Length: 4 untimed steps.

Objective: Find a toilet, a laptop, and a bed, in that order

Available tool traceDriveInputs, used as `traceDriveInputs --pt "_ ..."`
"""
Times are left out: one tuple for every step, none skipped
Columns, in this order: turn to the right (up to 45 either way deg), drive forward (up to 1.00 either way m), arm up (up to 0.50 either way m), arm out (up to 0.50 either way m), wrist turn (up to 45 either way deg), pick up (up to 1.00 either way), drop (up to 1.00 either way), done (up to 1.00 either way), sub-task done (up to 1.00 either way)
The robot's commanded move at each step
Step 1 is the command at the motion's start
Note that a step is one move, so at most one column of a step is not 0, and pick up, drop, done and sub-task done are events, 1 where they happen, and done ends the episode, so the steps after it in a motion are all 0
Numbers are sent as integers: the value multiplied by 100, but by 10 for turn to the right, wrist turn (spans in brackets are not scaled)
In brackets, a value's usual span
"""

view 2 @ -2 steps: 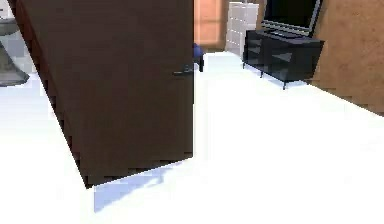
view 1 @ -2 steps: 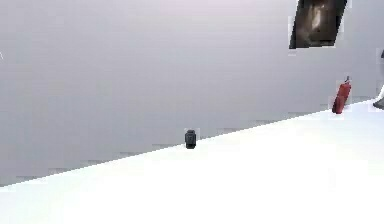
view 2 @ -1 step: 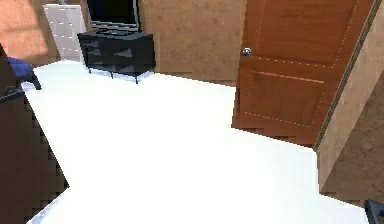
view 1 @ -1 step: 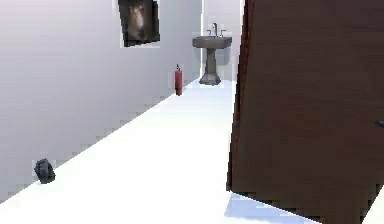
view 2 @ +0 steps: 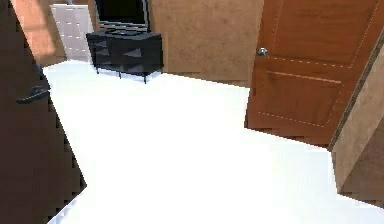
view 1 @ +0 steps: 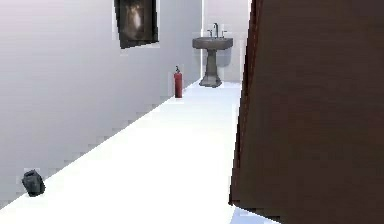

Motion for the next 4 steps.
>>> traceDriveInputs --pt "-450 0 0 0 0 0 0 0 0" --pt "-420 0 0 0 0 0 0 0 0" --pt "0 100 0 0 0 0 0 0 0" --pt "-120 0 0 0 0 0 0 0 0"
